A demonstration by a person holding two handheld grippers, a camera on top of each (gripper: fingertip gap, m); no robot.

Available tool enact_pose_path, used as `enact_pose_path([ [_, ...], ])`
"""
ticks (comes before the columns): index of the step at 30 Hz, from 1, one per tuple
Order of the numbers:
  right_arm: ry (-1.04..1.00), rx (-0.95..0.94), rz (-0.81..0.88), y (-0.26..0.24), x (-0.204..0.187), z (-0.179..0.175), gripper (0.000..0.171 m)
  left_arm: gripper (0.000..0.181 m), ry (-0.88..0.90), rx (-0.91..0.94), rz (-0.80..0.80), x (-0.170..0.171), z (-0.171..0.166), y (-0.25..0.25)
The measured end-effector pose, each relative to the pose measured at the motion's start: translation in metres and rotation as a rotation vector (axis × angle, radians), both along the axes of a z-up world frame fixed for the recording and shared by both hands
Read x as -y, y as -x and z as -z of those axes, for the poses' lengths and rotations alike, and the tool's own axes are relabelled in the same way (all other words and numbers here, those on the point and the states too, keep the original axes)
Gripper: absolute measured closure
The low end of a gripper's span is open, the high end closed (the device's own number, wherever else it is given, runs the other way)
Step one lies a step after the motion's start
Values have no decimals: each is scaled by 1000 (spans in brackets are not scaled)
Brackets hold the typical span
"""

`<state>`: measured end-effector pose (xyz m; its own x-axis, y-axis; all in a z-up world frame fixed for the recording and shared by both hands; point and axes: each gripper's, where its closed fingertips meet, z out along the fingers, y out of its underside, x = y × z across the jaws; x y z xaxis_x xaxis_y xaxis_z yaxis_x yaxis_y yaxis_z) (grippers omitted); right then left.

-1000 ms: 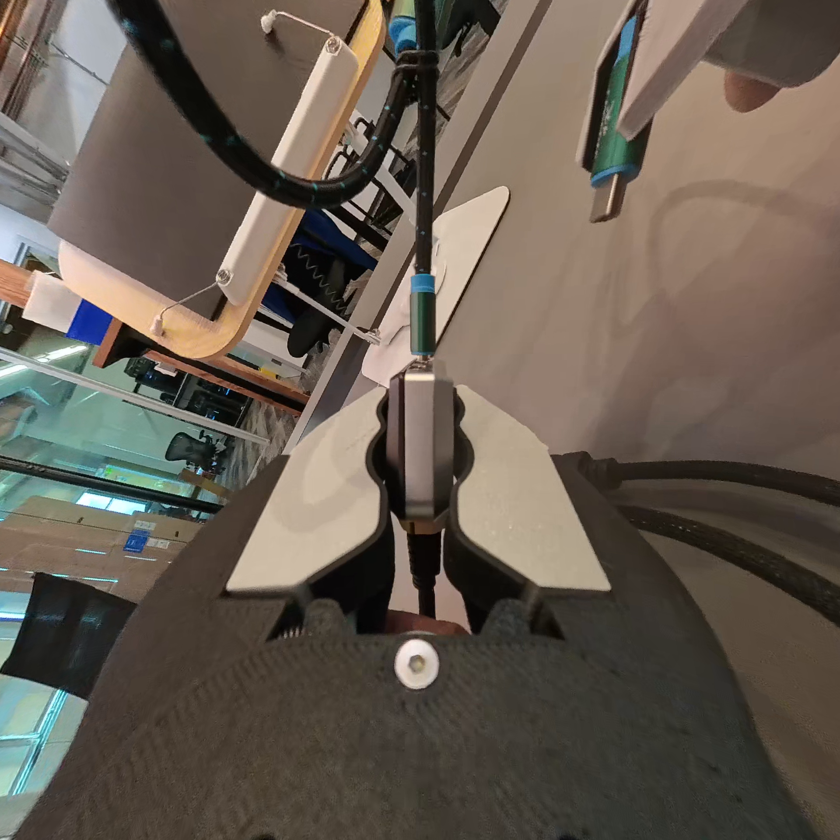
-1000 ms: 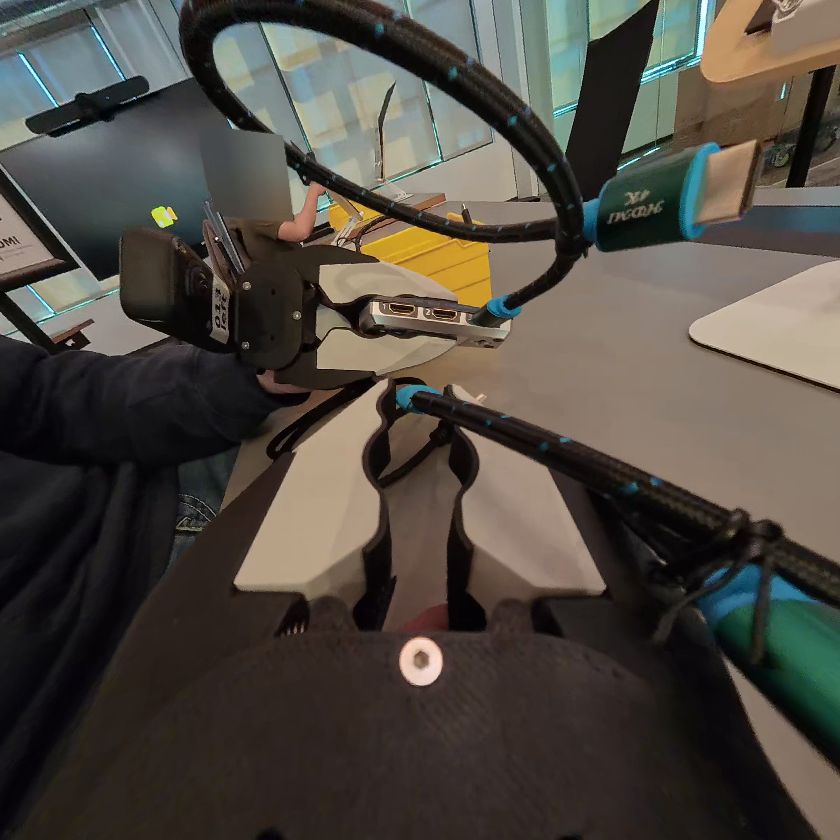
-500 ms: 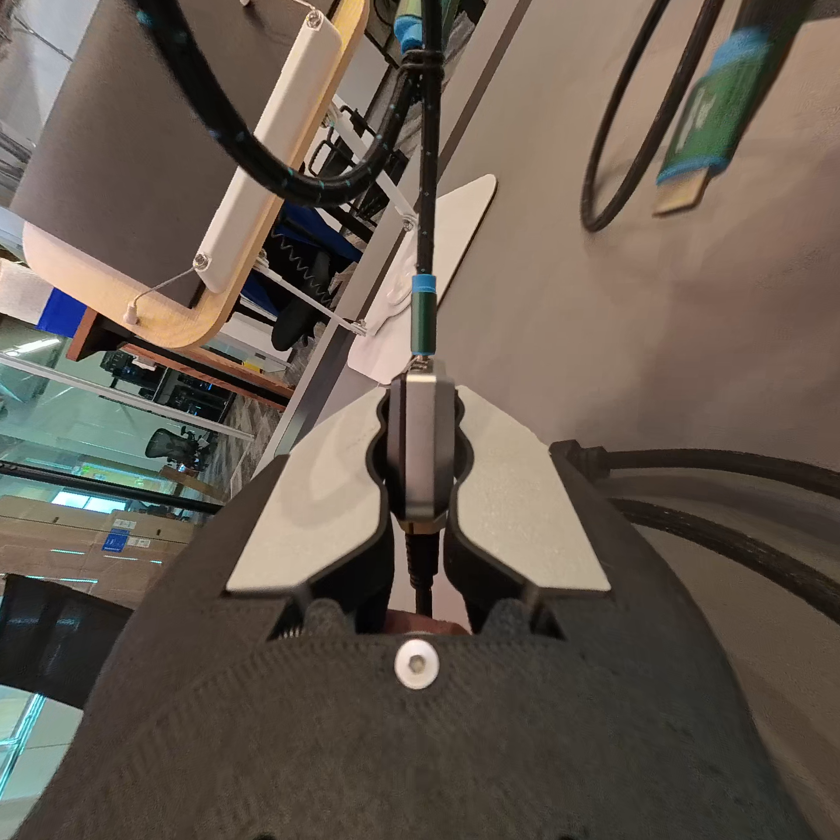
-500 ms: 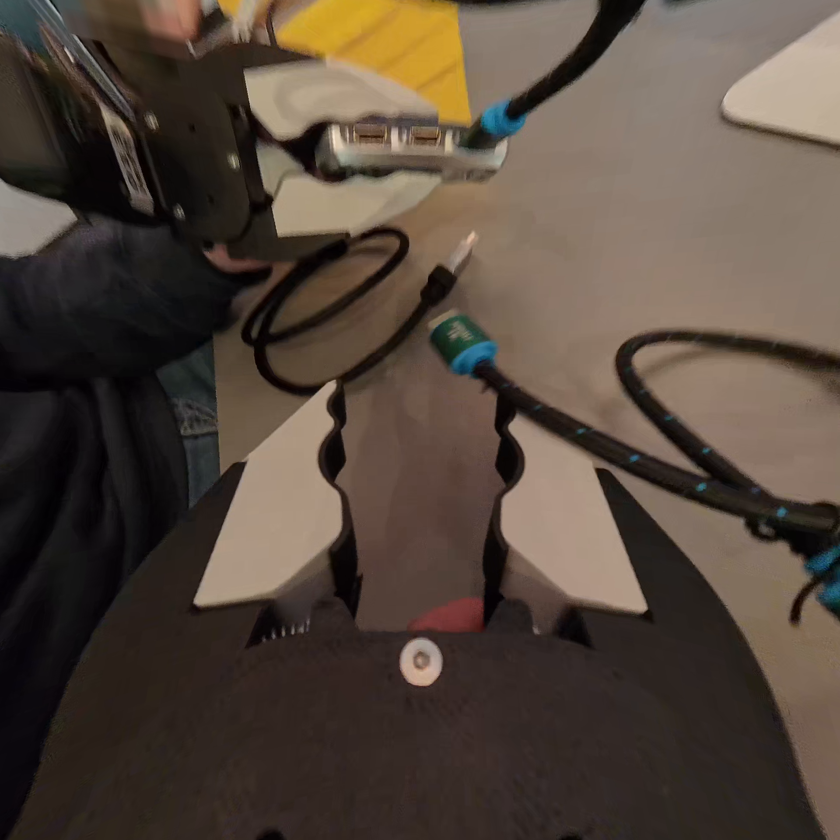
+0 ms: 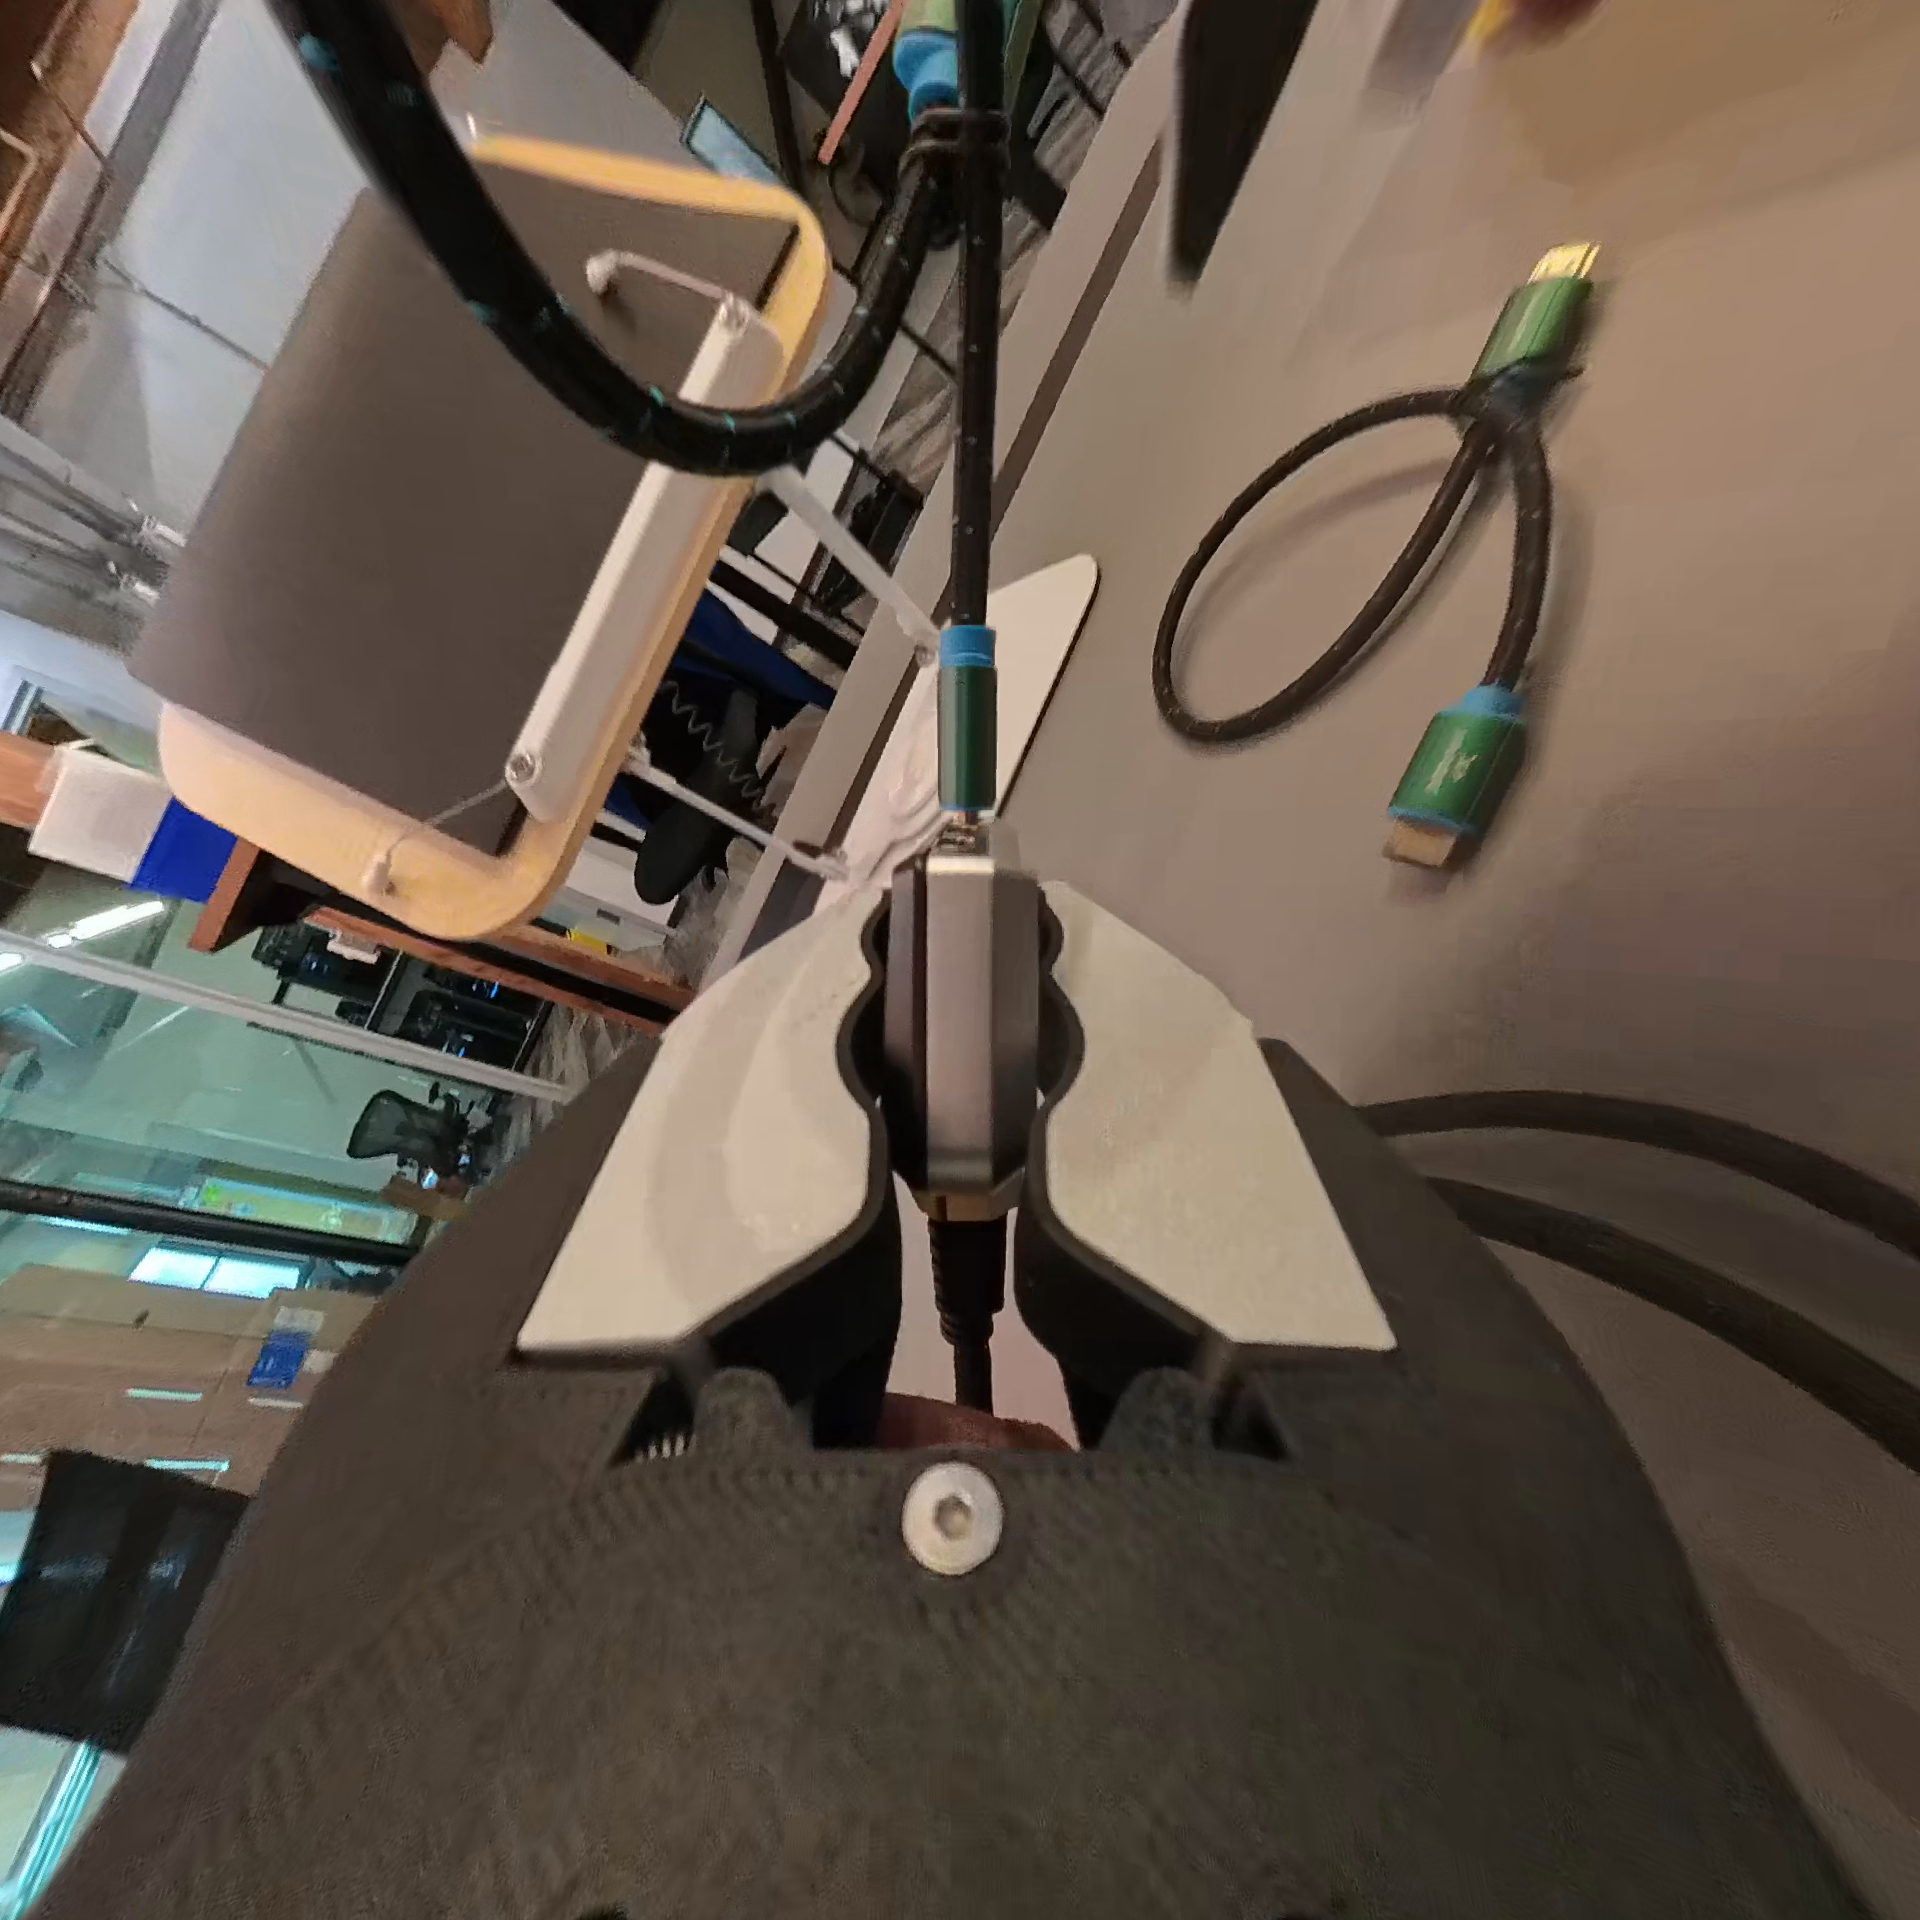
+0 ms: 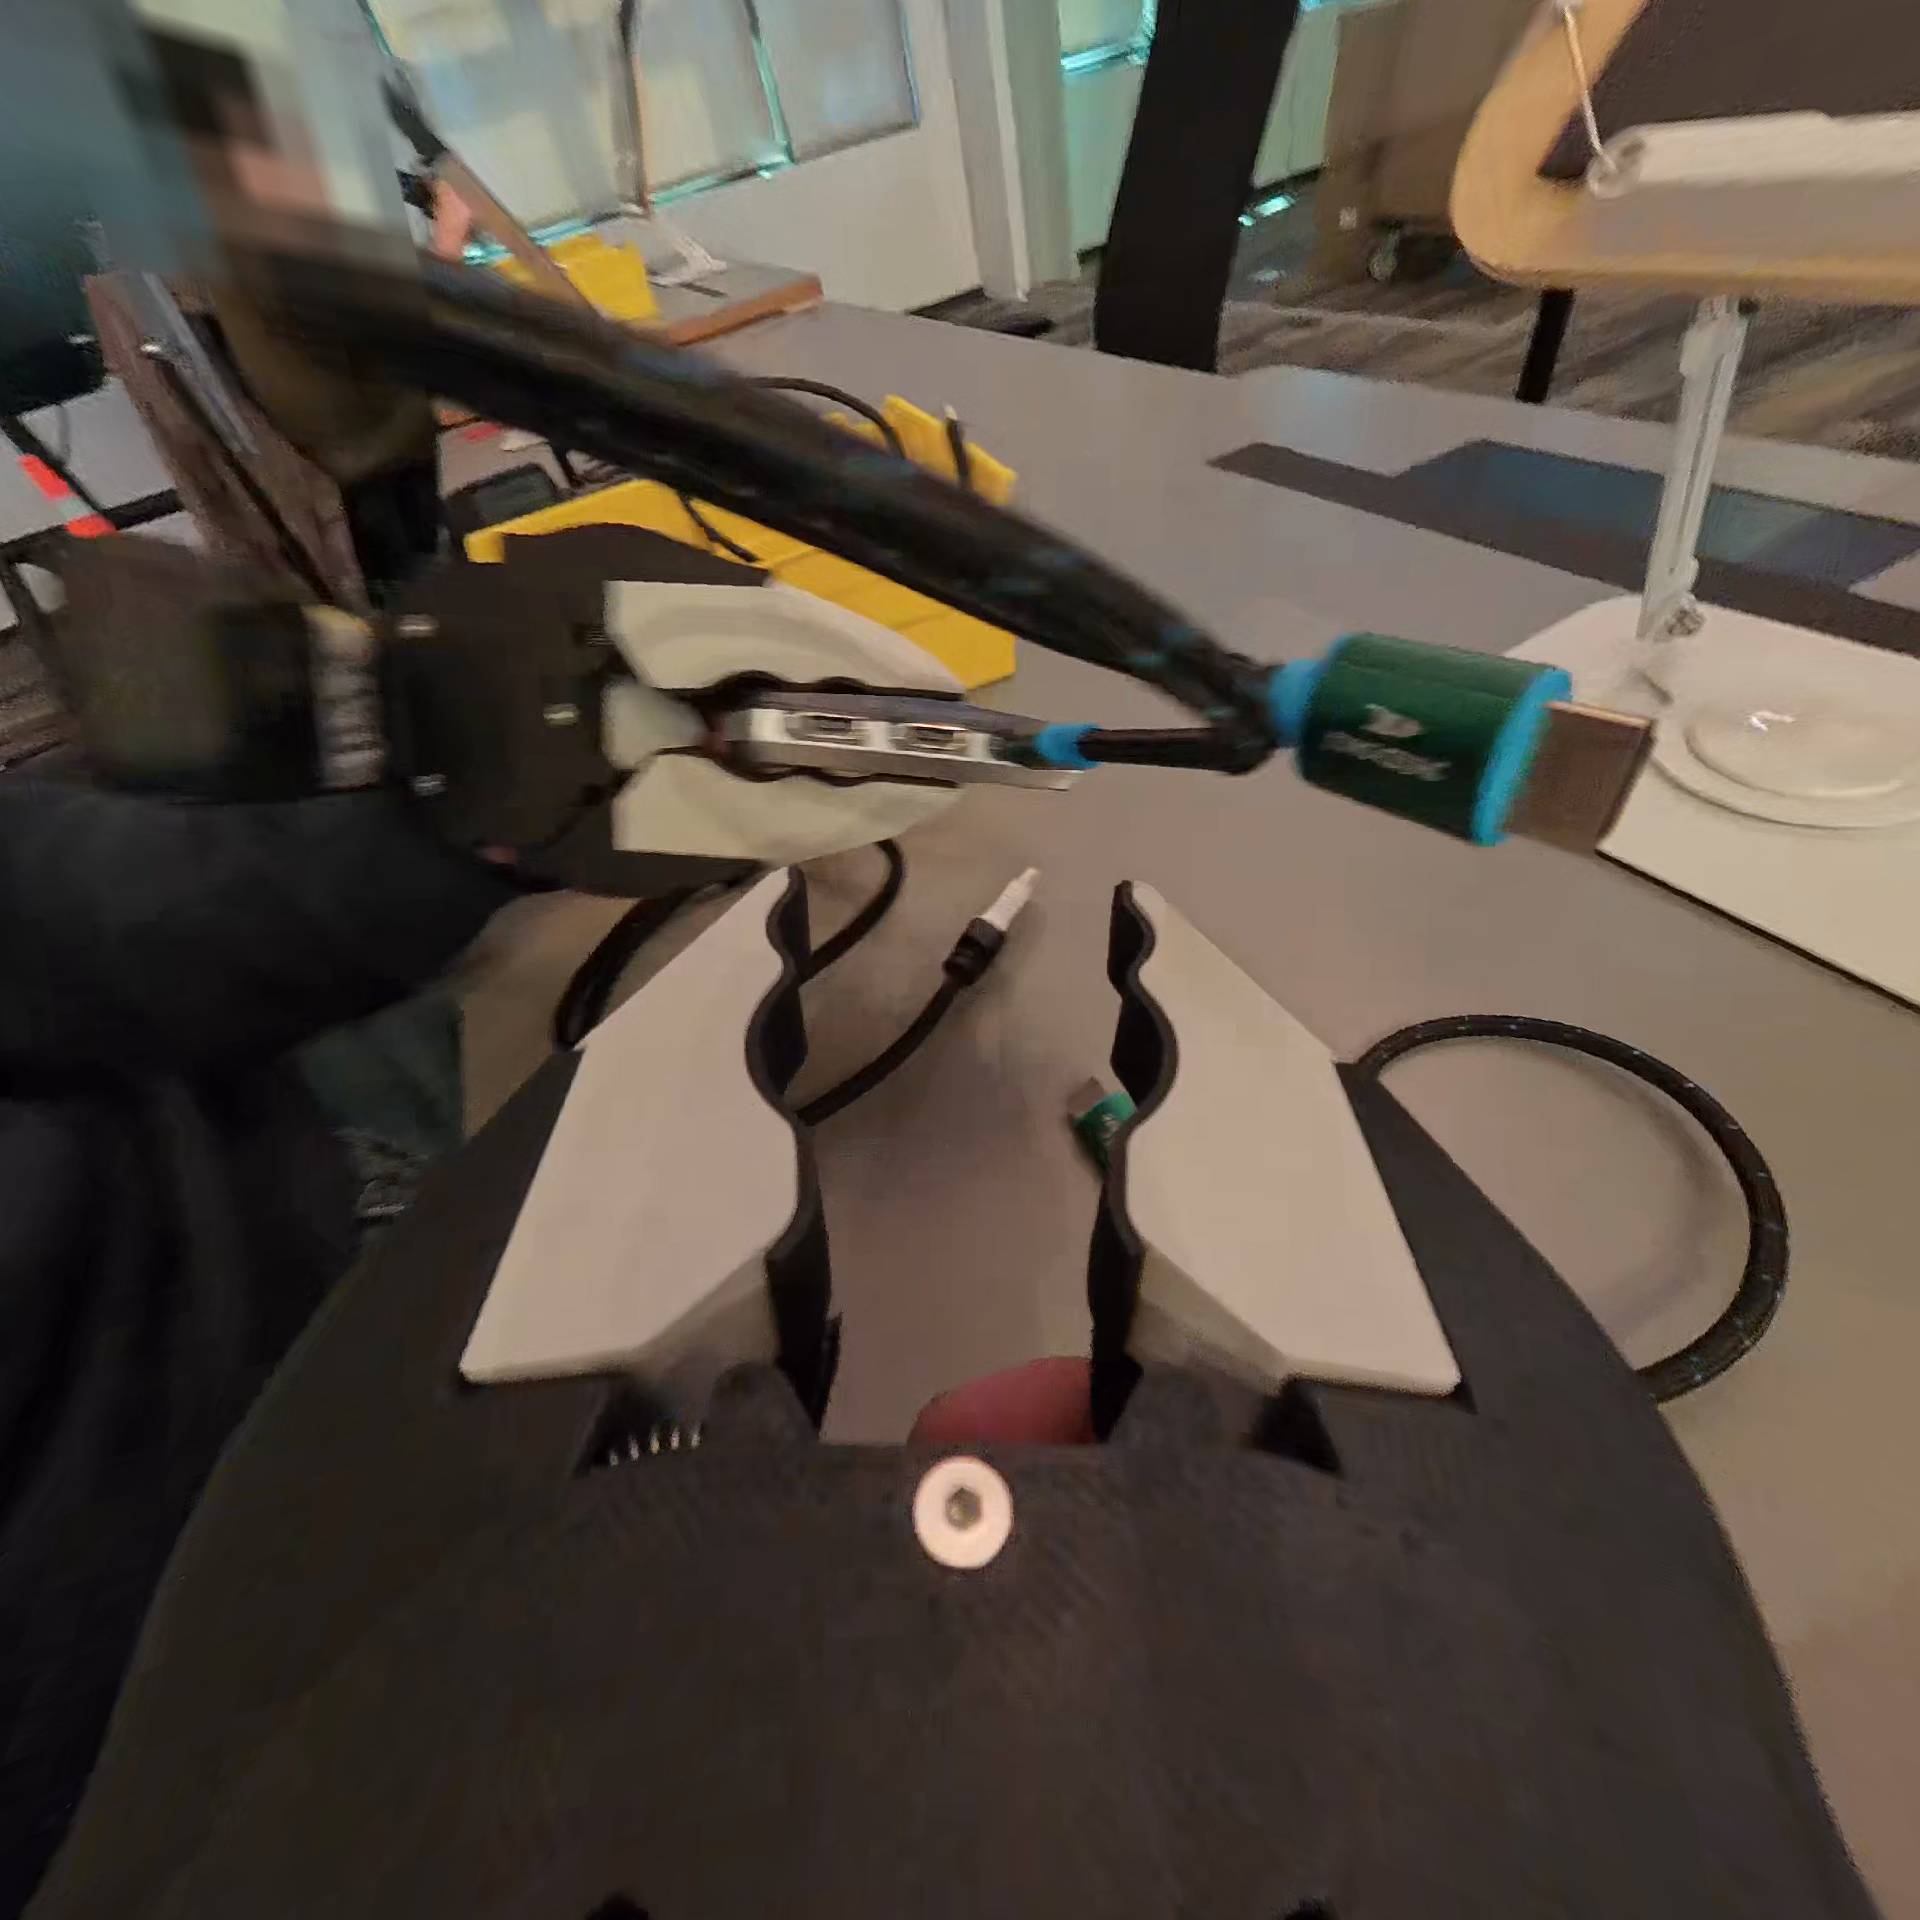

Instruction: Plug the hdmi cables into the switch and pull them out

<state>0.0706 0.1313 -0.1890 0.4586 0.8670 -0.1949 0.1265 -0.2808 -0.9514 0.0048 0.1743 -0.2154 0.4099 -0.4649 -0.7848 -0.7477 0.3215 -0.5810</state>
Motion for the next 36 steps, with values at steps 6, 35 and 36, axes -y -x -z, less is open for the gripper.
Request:
enact_pose_path([
  [6,25,-116,-26,29,-34,3,128,160,-36,10,69,16,-17,-16],
  [35,-126,-167,-76,44,-22,-6,129,144,-86,-191,-15,5,-11,-22],
  [36,-118,-173,-75,43,-22,-6,136,145,-84,-191,-26,5,-11,-21],
])
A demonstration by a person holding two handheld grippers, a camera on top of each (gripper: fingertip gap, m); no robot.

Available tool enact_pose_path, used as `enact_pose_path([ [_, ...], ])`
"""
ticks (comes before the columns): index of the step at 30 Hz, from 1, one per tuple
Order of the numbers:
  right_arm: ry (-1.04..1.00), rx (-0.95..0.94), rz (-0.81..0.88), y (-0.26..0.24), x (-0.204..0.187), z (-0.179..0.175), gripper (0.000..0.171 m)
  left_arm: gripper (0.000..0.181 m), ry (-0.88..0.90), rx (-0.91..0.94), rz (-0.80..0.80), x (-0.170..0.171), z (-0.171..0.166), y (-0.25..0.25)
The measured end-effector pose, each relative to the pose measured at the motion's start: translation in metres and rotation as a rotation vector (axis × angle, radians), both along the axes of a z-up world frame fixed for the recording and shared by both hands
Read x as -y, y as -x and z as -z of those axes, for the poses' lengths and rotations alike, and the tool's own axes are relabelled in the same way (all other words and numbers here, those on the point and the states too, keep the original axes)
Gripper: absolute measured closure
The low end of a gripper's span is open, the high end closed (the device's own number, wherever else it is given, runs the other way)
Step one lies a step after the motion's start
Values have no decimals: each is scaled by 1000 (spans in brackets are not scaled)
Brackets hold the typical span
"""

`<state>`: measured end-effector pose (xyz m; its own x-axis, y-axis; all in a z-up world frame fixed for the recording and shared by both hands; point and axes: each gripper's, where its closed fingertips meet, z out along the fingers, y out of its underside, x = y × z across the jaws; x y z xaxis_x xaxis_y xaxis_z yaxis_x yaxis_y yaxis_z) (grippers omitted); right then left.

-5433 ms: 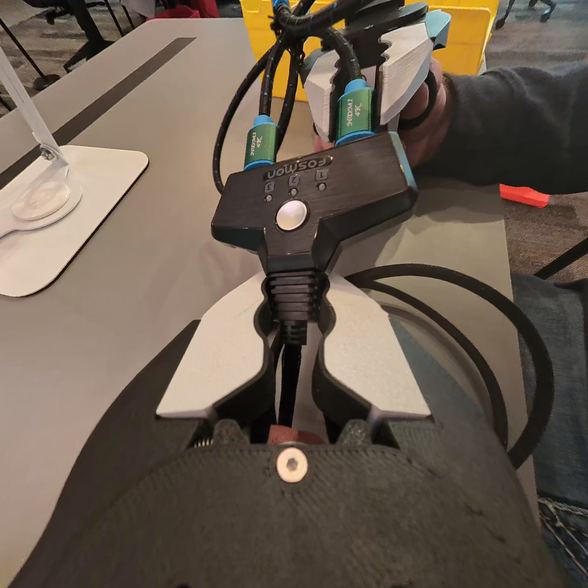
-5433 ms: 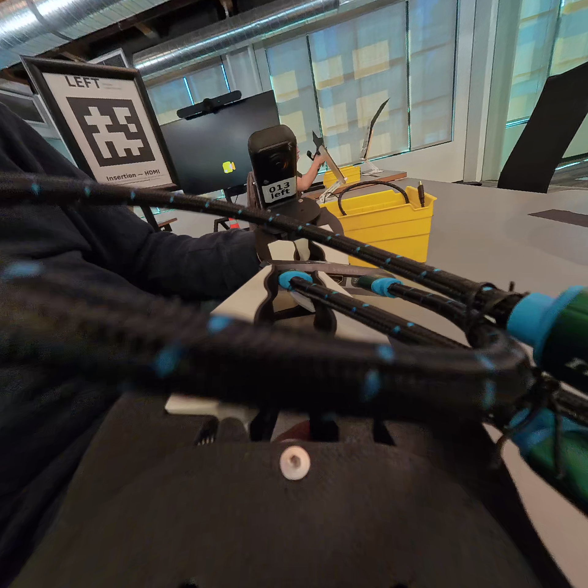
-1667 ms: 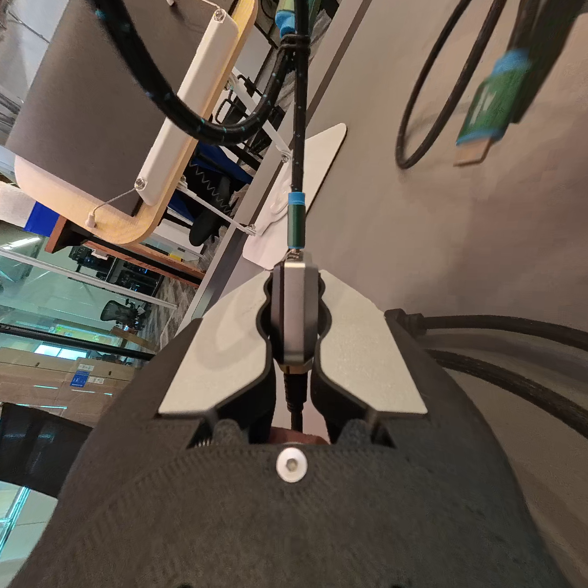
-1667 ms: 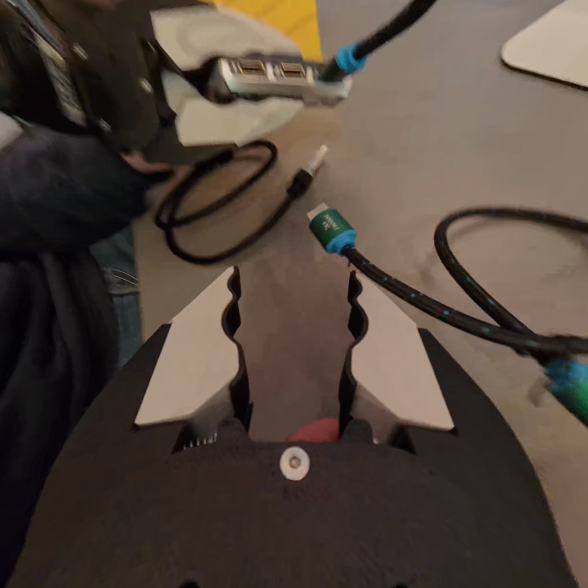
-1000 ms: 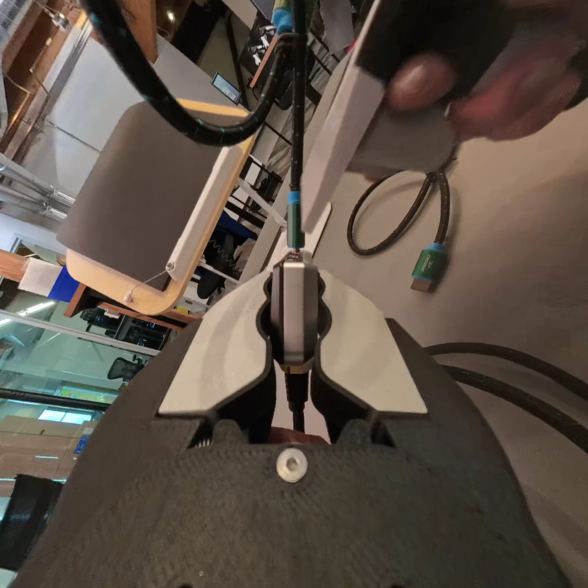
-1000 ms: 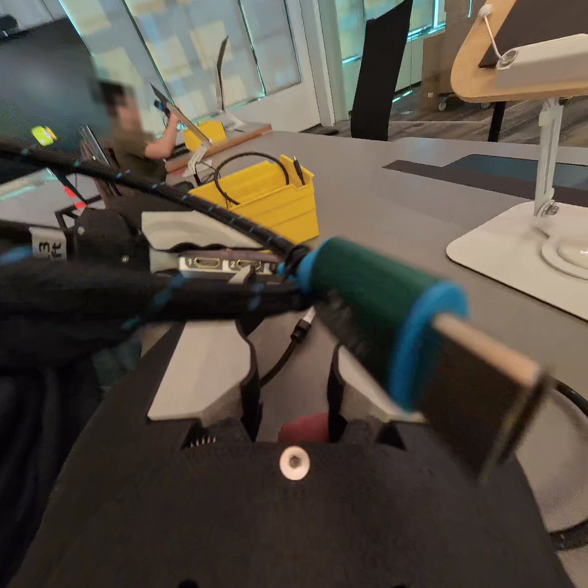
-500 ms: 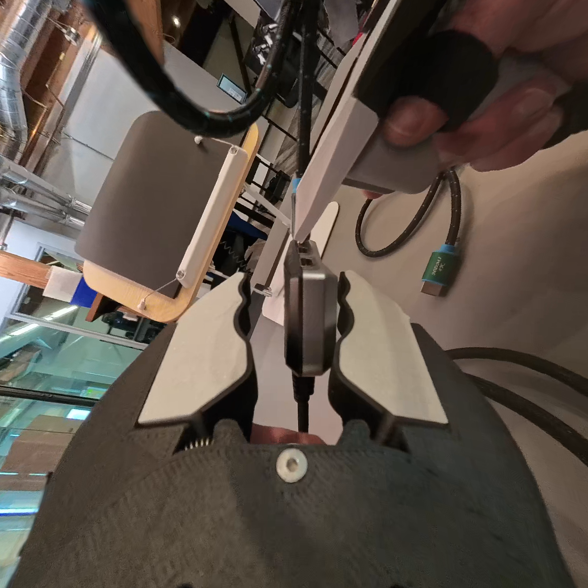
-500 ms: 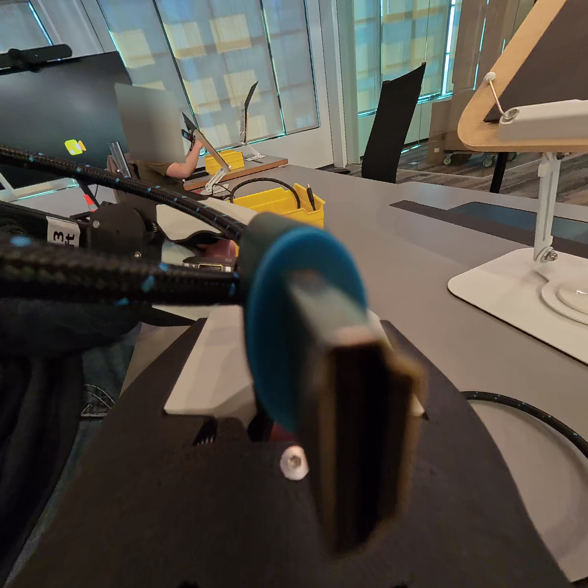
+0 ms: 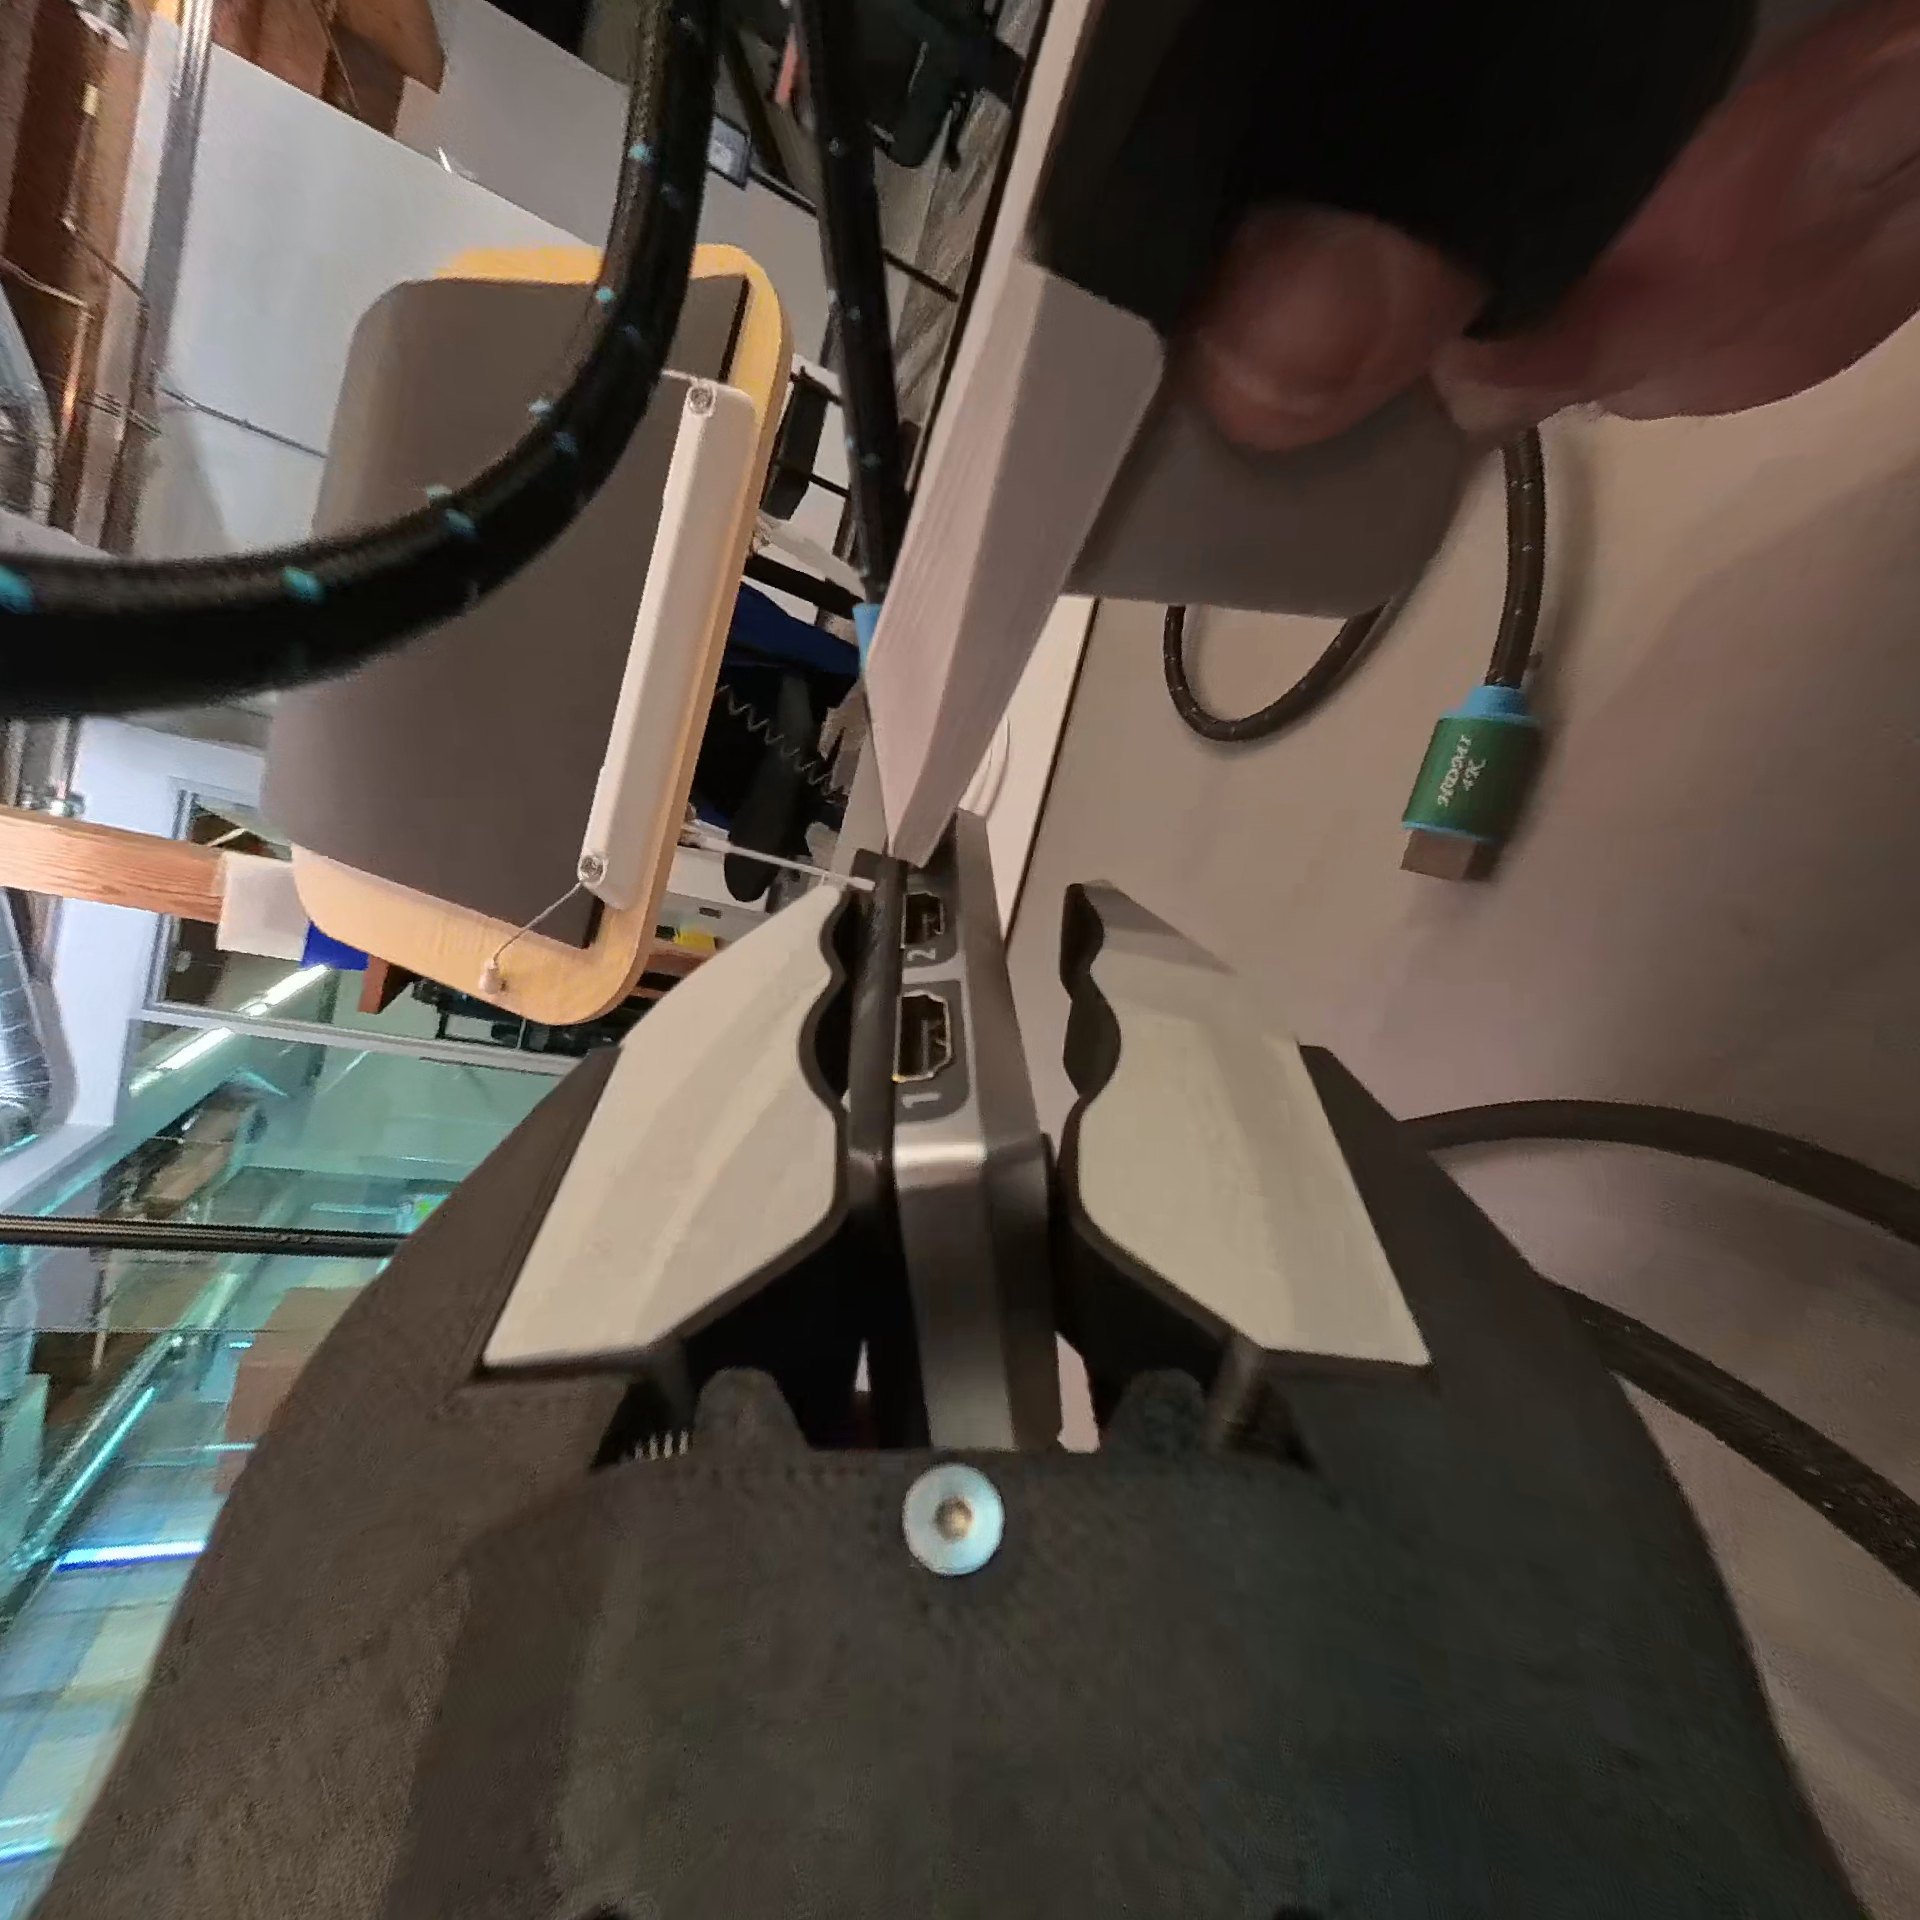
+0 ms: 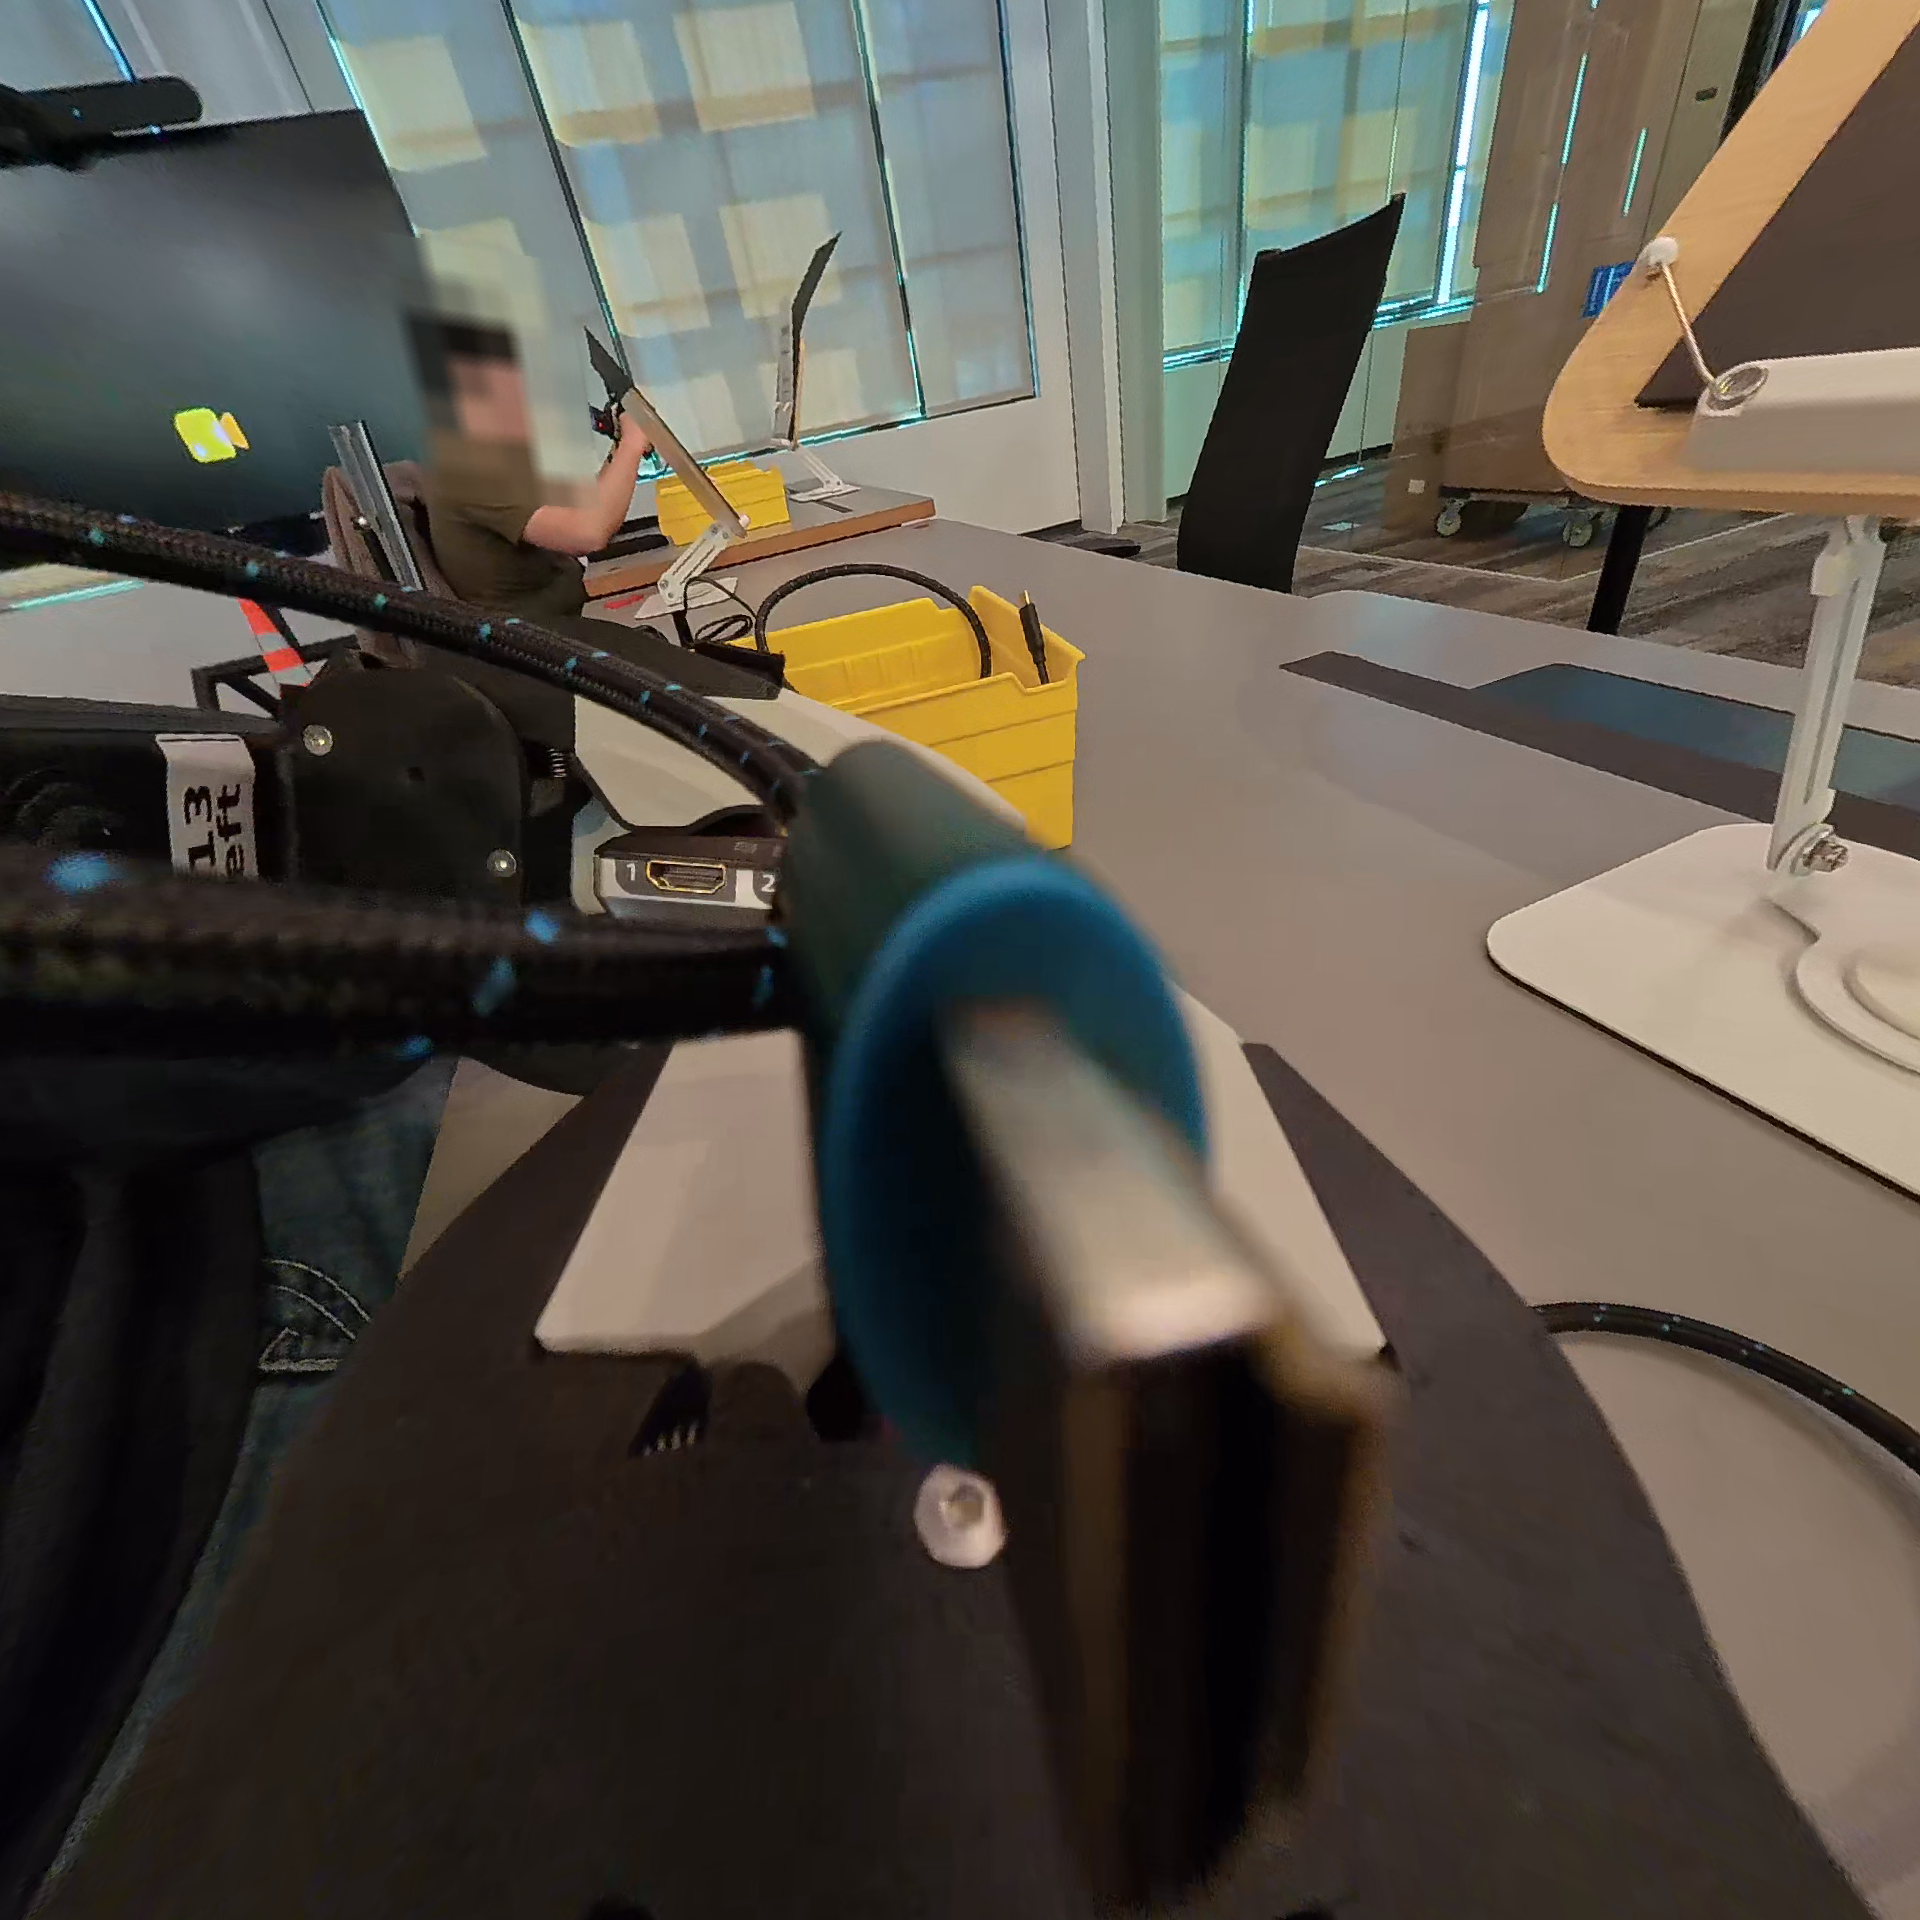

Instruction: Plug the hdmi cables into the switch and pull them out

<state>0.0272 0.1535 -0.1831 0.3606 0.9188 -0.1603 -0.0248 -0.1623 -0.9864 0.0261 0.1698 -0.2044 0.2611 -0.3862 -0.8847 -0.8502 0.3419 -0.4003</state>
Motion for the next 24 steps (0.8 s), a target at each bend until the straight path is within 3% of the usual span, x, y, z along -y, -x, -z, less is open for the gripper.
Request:
enact_pose_path([
  [3,23,1,0,1,-1,2,155,145,-1,-18,4,0,0,0],
  [9,5,17,4,1,-1,3,158,145,-2,-29,-17,-2,2,4],
  [15,-169,139,121,3,-2,-2,157,145,49,64,-102,-14,6,20],
  [24,92,-105,-23,3,1,0,151,146,39,83,-69,-10,3,17],
])
